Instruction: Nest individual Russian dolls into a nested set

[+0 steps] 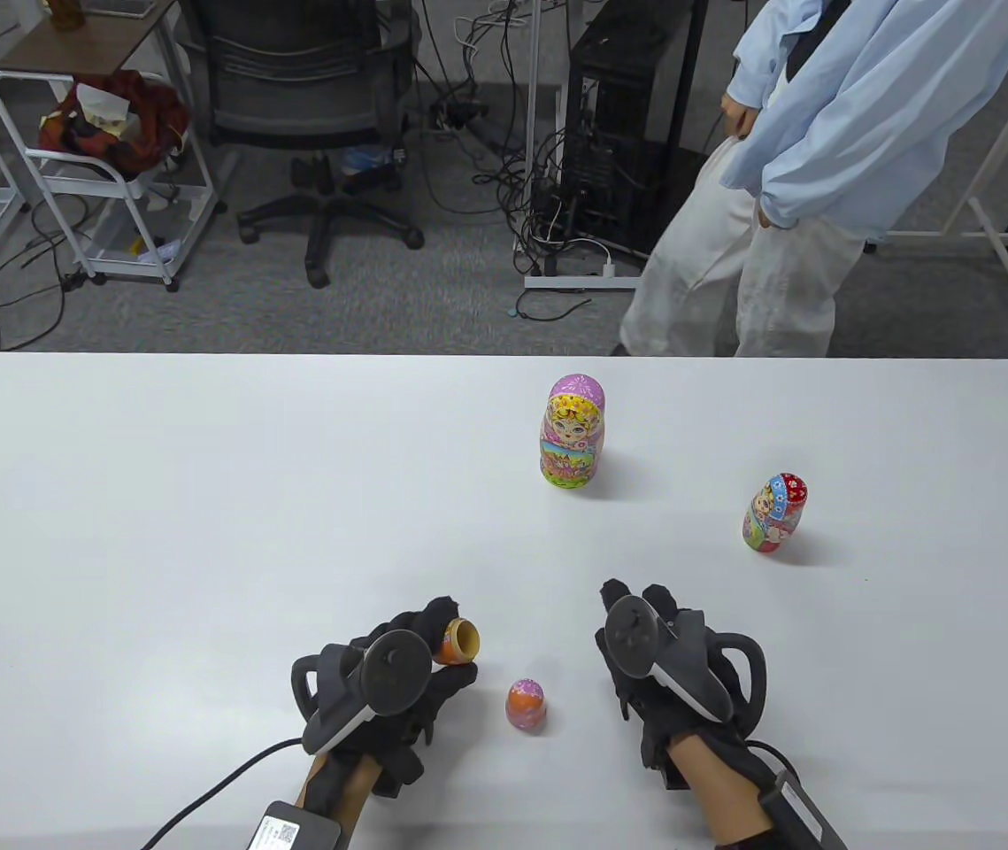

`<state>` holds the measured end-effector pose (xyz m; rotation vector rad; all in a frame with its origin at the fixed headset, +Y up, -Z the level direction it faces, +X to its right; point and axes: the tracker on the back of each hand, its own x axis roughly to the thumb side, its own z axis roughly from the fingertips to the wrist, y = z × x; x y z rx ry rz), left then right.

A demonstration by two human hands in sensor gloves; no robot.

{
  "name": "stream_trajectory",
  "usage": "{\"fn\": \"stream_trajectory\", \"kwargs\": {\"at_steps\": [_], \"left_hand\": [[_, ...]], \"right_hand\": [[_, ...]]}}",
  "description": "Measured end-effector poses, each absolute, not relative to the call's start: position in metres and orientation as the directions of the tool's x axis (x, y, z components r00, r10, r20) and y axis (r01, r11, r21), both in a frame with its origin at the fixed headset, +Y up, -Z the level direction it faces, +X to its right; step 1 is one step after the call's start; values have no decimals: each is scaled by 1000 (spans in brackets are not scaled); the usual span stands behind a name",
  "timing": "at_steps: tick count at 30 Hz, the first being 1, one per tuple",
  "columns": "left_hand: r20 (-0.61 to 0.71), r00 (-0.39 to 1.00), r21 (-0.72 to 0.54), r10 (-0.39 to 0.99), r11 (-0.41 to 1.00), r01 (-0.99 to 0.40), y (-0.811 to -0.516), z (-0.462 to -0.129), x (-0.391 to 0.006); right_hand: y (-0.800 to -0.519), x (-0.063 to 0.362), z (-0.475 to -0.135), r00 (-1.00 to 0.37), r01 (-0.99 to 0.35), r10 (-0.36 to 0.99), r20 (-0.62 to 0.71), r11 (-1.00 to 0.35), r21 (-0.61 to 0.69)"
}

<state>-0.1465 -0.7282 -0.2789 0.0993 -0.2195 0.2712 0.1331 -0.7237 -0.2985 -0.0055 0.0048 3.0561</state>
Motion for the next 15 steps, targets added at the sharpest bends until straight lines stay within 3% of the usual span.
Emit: {"fn": "stream_trajectory", "kwargs": {"at_steps": [6,13,15], "left_hand": [[237,939,64,249,961,-271,-729,-278,-144],[242,939,54,244,963,-265,-729,-277,-143],[240,938,51,251,961,-270,-729,-277,-143]], "right_hand": [[-726,142,-305,-993,-95,99,-68,-994,-61],[-750,144,-314,-993,-23,14,-117,-996,83],[-751,145,-315,-992,-4,-2,-128,-999,45]]}}
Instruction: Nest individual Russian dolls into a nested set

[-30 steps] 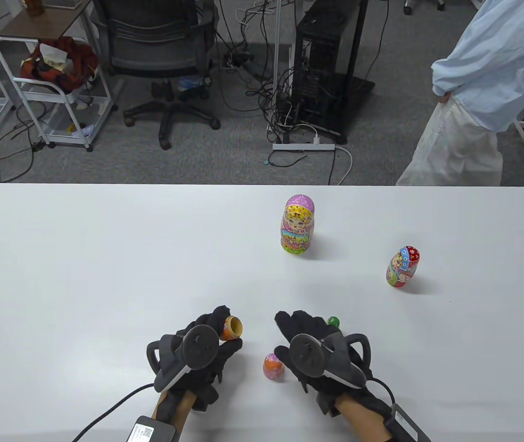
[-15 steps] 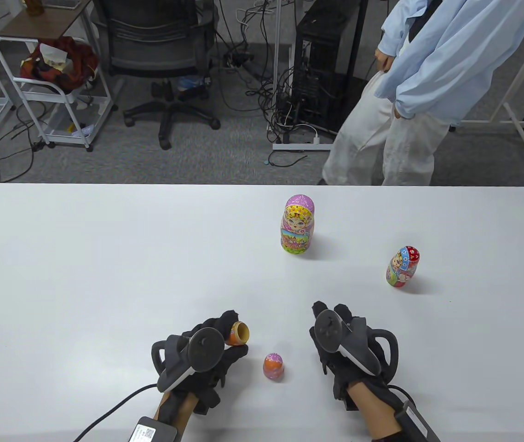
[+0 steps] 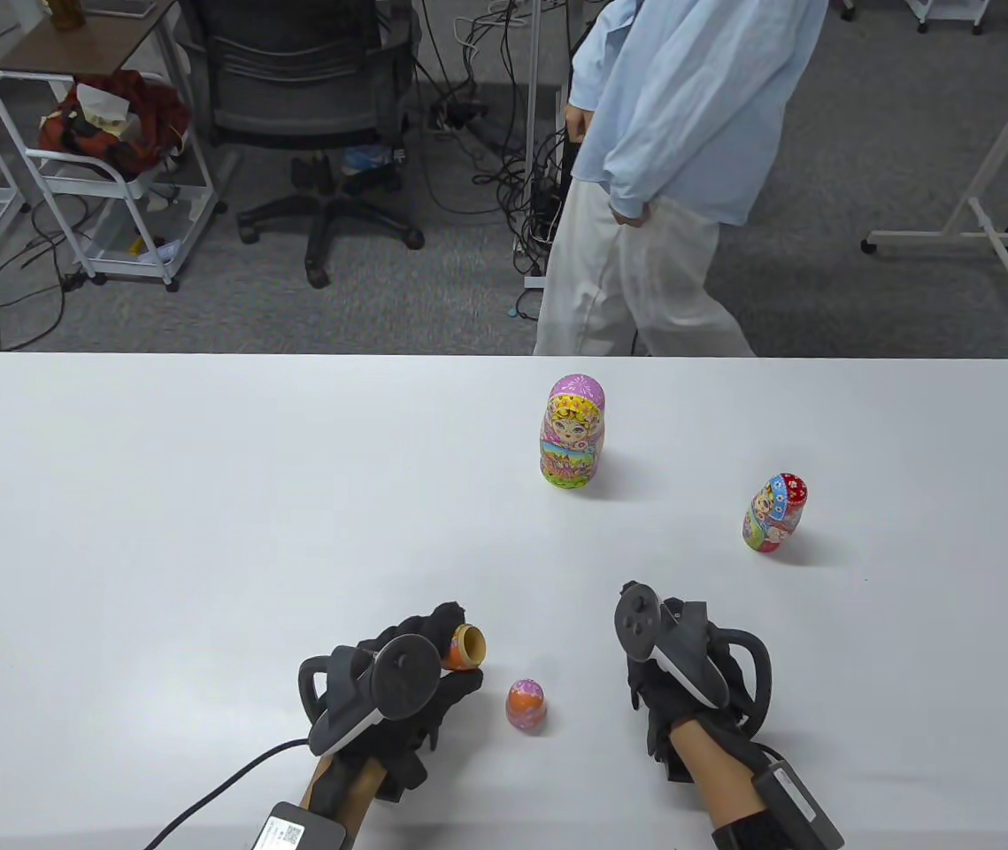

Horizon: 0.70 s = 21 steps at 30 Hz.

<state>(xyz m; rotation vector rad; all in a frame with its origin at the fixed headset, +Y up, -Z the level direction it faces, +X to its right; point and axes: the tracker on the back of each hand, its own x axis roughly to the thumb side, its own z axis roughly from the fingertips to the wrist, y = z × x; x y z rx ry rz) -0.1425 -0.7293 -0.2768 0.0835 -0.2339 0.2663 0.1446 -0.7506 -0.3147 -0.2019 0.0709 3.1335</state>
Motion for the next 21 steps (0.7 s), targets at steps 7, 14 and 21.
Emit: {"fn": "stream_trajectory", "kwargs": {"at_steps": [7,14,21], "left_hand": [[244,936,61,253,959,-275,-730,-277,-142],[251,936,87,248,957,-277,-729,-276,-142],[287,927,178,240,938,-298,-719,-268,-137]], "right_hand": [[-741,140,-309,-994,-57,60,-87,-998,-34],[-708,123,-288,-920,-384,361,151,-908,-168],[-693,96,-266,-747,-598,487,453,-789,-138]]}}
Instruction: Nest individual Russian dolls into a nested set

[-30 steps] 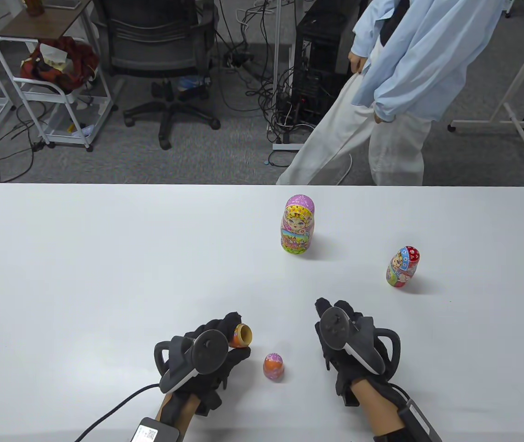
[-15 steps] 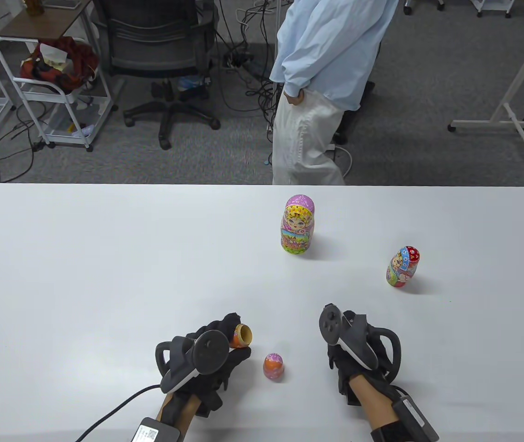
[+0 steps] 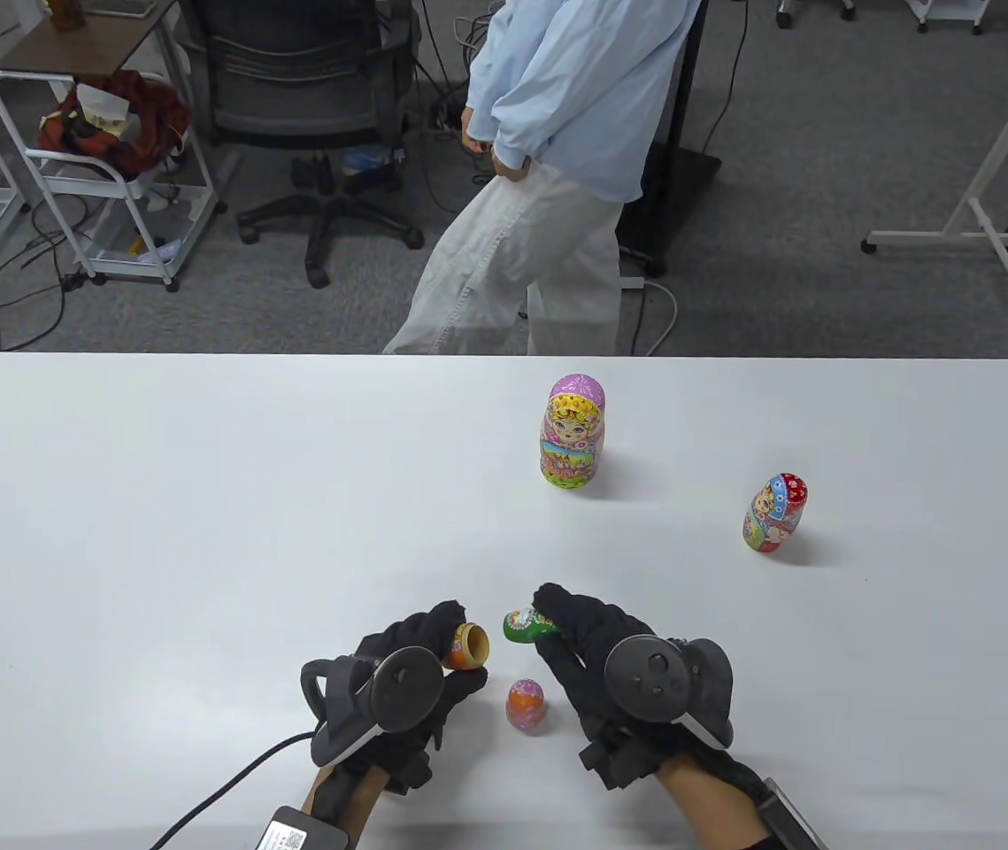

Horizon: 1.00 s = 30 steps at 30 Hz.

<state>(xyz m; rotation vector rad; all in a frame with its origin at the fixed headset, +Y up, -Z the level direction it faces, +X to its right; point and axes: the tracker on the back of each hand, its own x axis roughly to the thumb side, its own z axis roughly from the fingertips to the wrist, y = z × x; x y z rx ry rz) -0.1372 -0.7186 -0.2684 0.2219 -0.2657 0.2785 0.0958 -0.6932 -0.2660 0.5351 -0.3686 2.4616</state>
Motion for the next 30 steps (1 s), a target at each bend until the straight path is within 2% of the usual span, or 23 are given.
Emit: {"fn": "stream_trajectory", "kwargs": {"at_steps": [5,11,15,20,23,27,30], "left_hand": [[315,924,208,218,934,-292,-715,-264,-131],[346,916,232,204,927,-294,-713,-260,-125],[336,894,184,296,911,-370,-713,-261,-126],[319,903,200,289,910,-362,-715,-263,-132],[296,906,199,303,908,-368,-718,-265,-138],[261,913,201,314,907,-369,-721,-269,-146],[243,916,195,319,909,-368,-723,-272,-150]], "right_hand": [[-693,86,-260,-735,-593,466,493,-795,-132],[-700,80,-261,-712,-602,497,495,-796,-66],[-703,80,-261,-681,-631,539,496,-775,-24],[-702,83,-262,-698,-624,529,483,-780,-46],[-709,83,-265,-772,-538,471,426,-842,-43],[-731,76,-271,-878,-308,304,370,-950,51],[-742,72,-274,-897,-225,247,367,-969,102]]}}
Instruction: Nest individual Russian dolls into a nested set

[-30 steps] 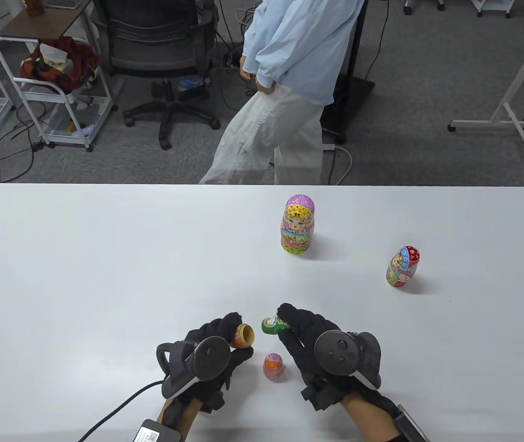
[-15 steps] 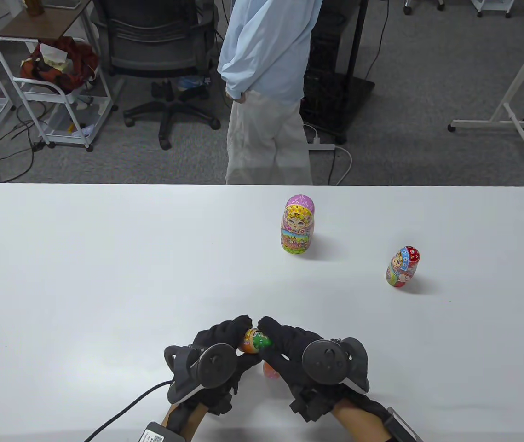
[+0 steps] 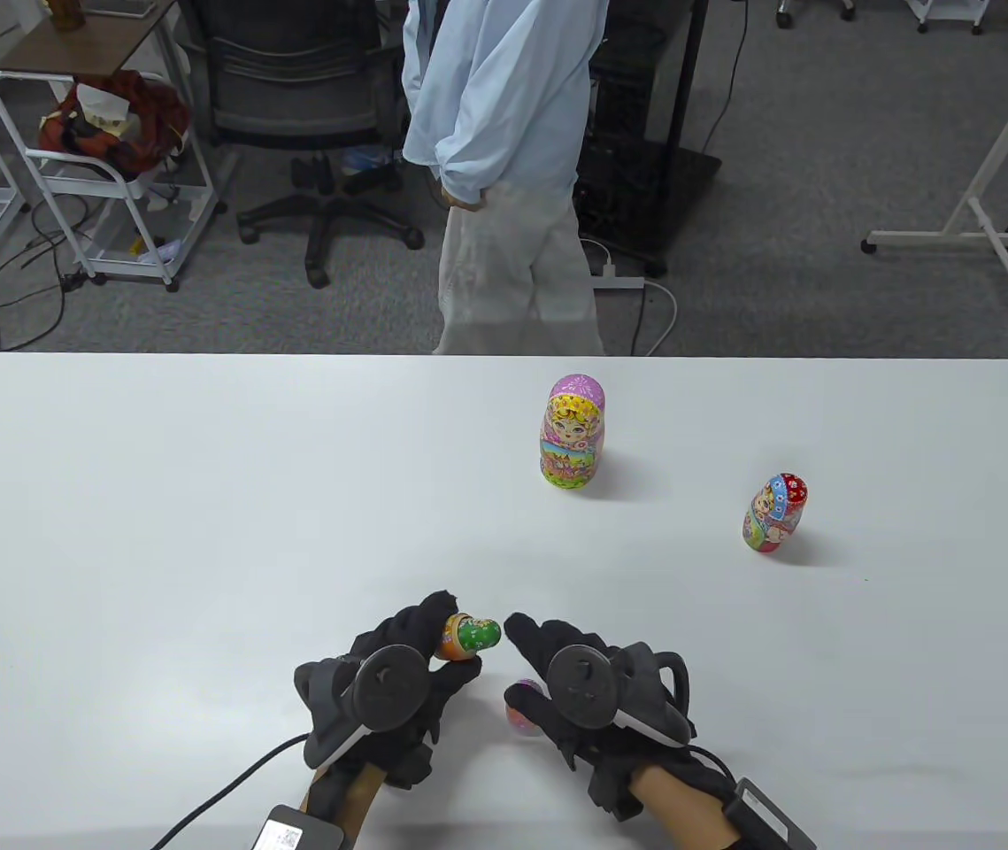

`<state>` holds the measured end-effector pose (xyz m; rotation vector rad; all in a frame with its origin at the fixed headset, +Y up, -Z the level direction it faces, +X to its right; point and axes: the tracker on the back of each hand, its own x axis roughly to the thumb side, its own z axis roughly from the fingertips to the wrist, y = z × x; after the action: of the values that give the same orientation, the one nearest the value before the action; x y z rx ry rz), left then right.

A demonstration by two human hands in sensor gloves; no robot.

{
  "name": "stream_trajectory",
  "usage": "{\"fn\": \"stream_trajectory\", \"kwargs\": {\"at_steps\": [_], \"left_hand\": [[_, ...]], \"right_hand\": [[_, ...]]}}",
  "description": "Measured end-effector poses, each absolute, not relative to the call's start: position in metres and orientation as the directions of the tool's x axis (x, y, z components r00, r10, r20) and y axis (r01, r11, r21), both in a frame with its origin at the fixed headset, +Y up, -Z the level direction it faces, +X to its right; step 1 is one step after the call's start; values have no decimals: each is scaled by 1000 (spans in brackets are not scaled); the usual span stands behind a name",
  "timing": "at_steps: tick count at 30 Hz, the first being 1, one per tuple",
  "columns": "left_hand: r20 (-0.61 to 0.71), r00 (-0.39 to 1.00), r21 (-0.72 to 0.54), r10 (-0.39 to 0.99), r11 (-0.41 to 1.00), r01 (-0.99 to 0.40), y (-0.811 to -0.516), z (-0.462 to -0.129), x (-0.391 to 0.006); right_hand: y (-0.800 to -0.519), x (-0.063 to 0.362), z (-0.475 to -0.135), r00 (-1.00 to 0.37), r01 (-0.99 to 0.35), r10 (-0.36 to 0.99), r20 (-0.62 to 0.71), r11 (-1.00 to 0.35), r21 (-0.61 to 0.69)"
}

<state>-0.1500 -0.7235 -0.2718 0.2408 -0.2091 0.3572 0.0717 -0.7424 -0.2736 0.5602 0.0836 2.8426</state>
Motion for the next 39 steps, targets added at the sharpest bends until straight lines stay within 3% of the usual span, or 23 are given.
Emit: {"fn": "stream_trajectory", "kwargs": {"at_steps": [4,7,12,16,22,28,32,39], "left_hand": [[221,921,182,321,914,-362,-727,-275,-154],[214,924,176,317,918,-355,-729,-277,-155],[214,926,169,310,922,-348,-729,-277,-155],[217,927,162,307,925,-344,-729,-277,-154],[221,929,161,298,928,-336,-729,-277,-153],[231,931,152,283,935,-321,-729,-277,-151],[239,929,142,284,936,-323,-728,-277,-149],[281,919,157,275,932,-327,-723,-272,-141]], "right_hand": [[-752,68,-275,-891,-169,245,382,-961,221],[-755,66,-275,-891,-141,229,391,-960,241],[-761,62,-275,-893,-100,204,401,-959,264],[-756,62,-275,-889,-130,203,410,-971,200],[-730,82,-278,-879,-309,314,360,-948,72],[-705,102,-276,-783,-545,493,379,-837,-38],[-694,103,-270,-732,-614,520,439,-784,-96],[-689,95,-262,-667,-654,524,530,-752,-81]]}}
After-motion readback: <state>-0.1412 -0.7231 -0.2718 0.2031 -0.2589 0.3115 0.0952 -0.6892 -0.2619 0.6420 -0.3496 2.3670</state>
